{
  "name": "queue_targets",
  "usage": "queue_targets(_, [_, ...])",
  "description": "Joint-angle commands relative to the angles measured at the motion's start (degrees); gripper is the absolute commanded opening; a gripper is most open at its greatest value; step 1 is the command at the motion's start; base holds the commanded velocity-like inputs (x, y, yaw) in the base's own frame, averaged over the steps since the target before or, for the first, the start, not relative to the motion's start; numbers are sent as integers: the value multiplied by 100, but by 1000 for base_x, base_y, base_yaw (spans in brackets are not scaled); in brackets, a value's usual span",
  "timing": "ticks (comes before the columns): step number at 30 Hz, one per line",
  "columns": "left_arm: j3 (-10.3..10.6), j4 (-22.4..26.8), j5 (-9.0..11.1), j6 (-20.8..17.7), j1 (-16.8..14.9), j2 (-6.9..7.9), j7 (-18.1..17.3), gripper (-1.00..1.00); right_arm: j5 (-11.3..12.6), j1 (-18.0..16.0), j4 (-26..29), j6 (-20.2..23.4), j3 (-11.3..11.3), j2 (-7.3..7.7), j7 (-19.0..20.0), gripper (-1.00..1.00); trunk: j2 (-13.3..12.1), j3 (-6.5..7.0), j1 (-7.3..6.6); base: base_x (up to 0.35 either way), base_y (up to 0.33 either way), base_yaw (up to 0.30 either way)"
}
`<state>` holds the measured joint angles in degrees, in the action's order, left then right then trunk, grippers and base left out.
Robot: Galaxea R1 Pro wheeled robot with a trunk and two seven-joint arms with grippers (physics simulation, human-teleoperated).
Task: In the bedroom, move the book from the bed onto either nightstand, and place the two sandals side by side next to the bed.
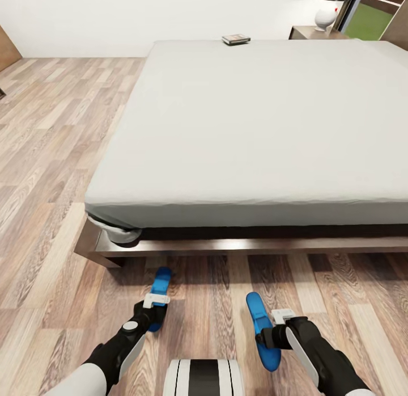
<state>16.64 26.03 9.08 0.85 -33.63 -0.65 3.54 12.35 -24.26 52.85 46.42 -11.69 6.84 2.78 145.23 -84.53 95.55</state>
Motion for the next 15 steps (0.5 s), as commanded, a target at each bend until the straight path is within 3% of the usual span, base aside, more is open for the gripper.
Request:
queue_targets(1, [45,33,59,12,-3,8,33,-100,-12,-8,6,24,-12,4,-6,-100,1,-3,-1,0,0,0])
queue_targets(4, [40,72,59,9,-3,11,26,-100,-39,-14,6,24,-10,2,-6,-100,1,-3,-1,0,0,0])
queue_targets(9, [33,99,63,-36,-3,9,16,-100,-48,-44,6,25,-10,1,2,-100,8,-114,12,0,0,0])
queue_targets(15, [32,114,67,5,-33,5,32,-100,-49,-64,253,28,-25,8,20,-100,8,-114,12,0,0,0])
